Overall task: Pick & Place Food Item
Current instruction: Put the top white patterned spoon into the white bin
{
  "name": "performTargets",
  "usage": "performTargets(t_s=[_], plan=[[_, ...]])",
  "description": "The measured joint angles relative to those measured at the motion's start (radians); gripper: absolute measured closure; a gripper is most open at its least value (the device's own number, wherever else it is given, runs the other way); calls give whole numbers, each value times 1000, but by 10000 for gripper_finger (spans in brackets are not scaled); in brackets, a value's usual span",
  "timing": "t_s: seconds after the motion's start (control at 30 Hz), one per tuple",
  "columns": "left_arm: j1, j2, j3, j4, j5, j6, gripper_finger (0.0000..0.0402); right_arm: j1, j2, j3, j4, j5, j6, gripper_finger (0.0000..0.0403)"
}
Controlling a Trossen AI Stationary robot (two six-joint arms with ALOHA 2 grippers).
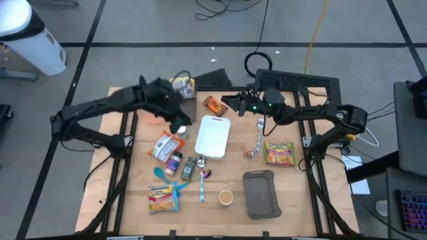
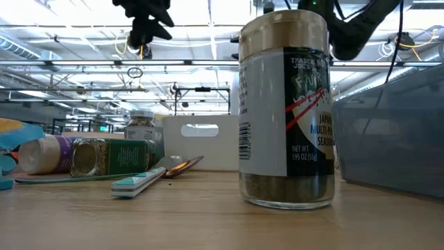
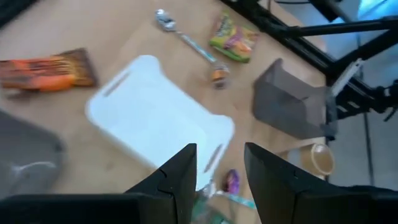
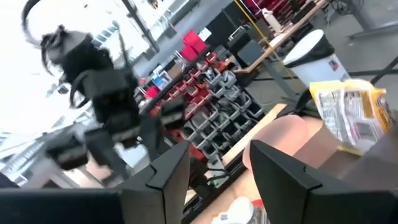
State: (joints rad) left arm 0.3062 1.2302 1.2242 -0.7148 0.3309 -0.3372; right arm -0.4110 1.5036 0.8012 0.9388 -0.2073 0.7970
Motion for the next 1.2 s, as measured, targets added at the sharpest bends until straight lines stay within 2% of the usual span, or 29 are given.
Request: performTargets(t_s=[0.27,0.43,0.7,0.87,1.0,1.07,1.2], plan=[[-167,48,-115,379,-27,-107,261,1,-6,-10,87,-12,81,243],[-205,105,-124,612,-29,-121,261,-19,-6,-10,206,-105,93,243],[-206,152,-124,1029,-29,-250,261,-60,-30,-10,334,-325,264,243],[-209,158,-124,1267,-41,-300,261,-61,-81,-10,344,-394,233,243],[-219,158,-124,1408,-155,-331,261,-61,-125,-10,333,-420,146,243],[-215,158,-116,1455,-181,-328,261,-61,-161,-10,301,-424,116,243],[-190,120,-79,1355,-185,-270,261,-61,-263,-10,95,-418,-12,243]])
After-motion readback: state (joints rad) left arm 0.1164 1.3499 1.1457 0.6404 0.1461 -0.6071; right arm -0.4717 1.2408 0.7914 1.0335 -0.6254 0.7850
